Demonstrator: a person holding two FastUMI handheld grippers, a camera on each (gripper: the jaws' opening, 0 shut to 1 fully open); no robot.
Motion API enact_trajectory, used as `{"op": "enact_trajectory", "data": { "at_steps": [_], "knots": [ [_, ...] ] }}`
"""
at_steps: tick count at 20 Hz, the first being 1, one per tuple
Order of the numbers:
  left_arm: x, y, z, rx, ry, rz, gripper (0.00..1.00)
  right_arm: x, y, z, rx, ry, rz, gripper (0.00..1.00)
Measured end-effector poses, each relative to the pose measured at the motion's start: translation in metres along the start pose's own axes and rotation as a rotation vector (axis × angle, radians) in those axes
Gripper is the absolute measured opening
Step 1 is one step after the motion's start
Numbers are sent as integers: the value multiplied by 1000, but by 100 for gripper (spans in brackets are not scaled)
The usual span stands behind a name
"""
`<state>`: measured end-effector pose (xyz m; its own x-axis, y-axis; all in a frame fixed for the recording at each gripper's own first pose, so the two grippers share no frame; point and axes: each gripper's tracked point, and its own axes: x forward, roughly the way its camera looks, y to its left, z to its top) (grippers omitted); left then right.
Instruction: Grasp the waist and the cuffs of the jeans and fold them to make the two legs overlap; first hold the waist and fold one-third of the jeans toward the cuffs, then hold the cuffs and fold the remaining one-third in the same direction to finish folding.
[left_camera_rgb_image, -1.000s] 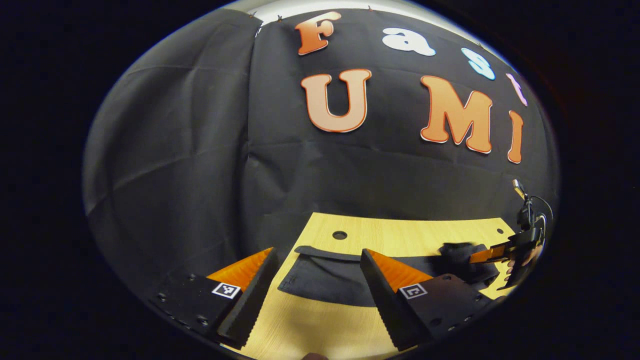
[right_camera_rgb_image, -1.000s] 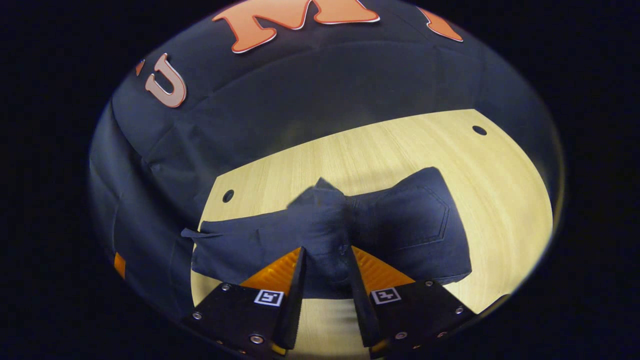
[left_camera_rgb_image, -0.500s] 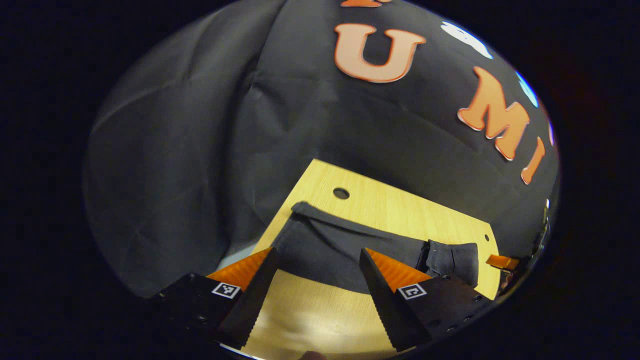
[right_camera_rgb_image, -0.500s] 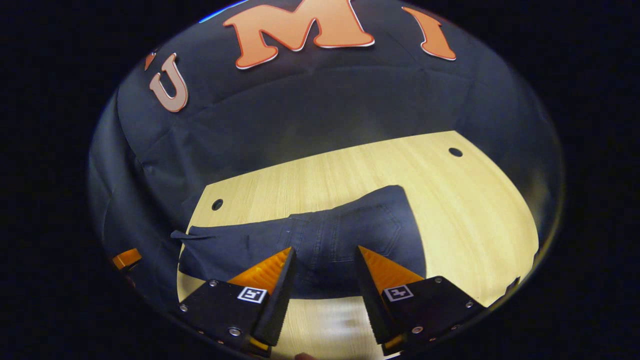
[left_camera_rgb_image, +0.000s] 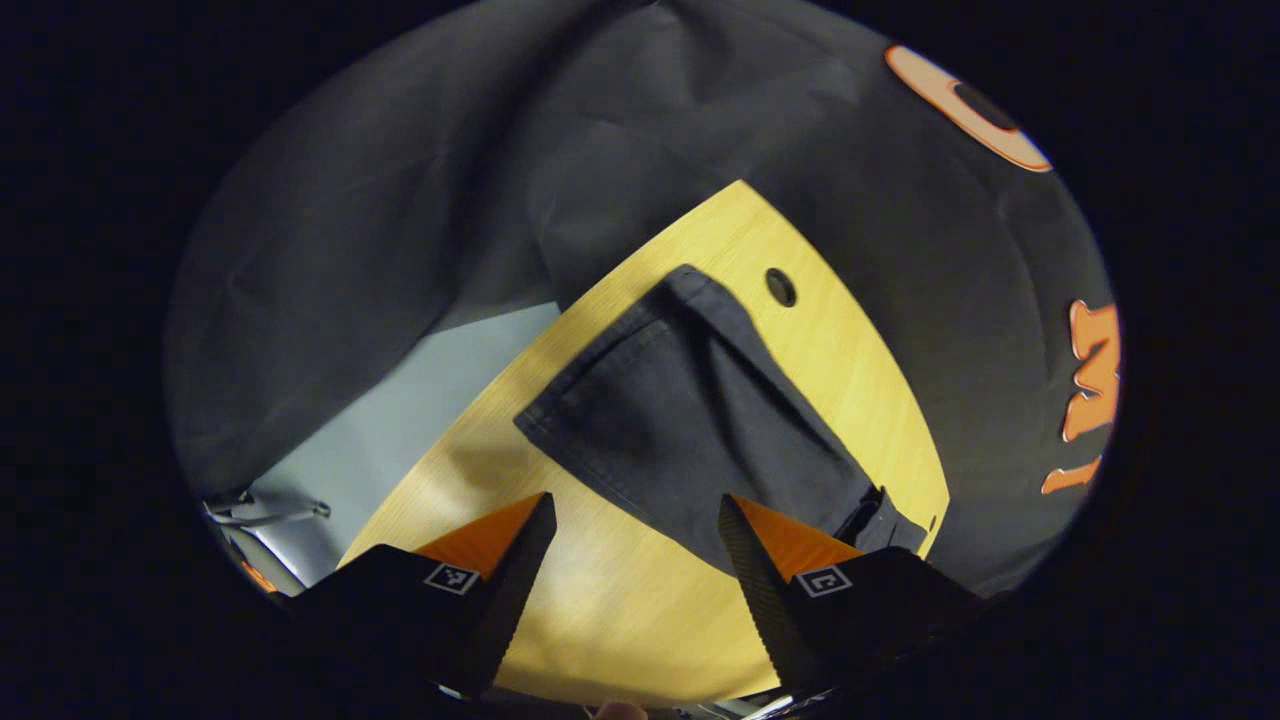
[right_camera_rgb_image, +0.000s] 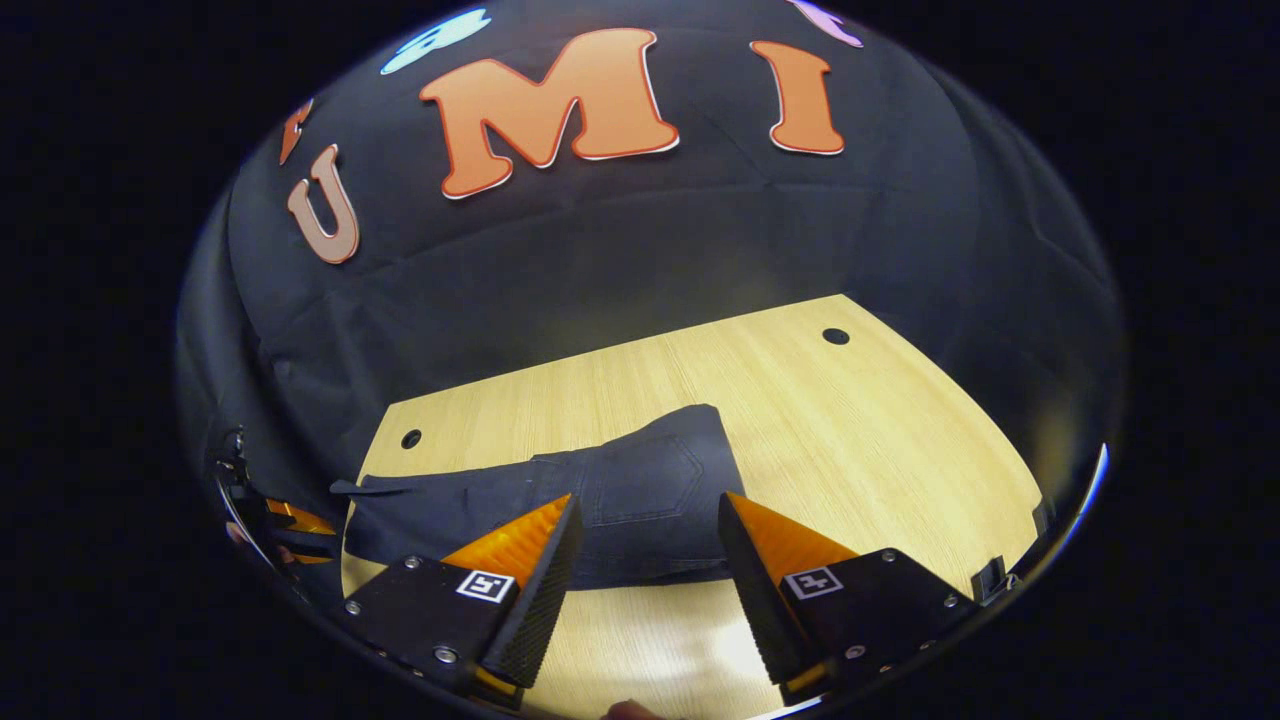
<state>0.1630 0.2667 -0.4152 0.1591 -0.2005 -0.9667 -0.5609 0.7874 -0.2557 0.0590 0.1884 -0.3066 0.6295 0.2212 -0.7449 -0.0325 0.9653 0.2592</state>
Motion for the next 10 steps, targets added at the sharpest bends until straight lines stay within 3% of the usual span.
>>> {"op": "enact_trajectory", "data": {
  "at_steps": [3, 10],
  "knots": [
    [20, 12, 0, -32, 22, 58, 98, -2, -11, -1, 23, -3, -3, 84],
    [61, 22, 19, -18, 3, 272, 98, -9, -37, -9, 52, 11, -11, 86]
  ]
}}
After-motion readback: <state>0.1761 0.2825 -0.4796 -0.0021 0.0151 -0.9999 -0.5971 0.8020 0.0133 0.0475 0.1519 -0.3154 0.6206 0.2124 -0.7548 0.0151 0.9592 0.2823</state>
